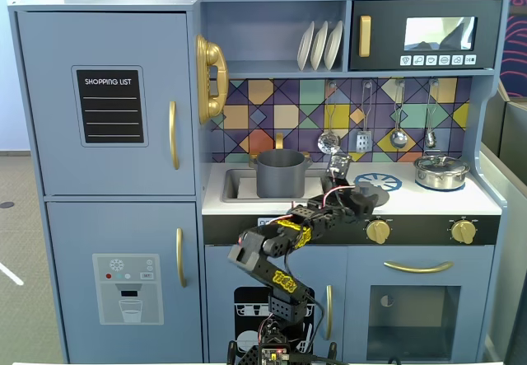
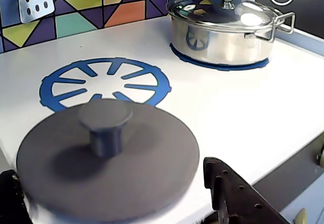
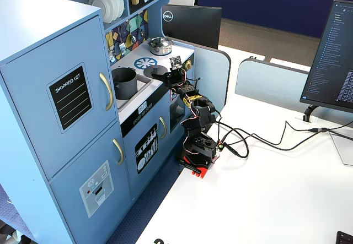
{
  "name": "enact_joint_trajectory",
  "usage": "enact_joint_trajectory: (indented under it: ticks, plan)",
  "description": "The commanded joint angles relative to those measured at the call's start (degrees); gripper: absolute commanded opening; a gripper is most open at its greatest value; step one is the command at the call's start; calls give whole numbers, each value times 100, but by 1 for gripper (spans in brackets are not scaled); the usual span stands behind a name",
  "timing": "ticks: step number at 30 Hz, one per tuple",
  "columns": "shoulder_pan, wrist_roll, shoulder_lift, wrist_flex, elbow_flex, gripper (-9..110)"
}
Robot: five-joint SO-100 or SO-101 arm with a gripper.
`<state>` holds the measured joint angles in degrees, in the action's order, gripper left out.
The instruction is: Pick up the lid from the counter and put it on the gray recipient
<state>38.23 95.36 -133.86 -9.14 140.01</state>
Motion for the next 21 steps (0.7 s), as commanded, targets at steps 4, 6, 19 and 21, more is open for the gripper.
enact_joint_trajectory:
  ticks: [4,6,19,21]
  plan:
    - [-220,-18,677,-501,-809,37]
    - [-246,-26,905,-615,-940,37]
    - [-422,-114,2399,-1072,-1863,33]
    - [-457,-123,2593,-1187,-1951,32]
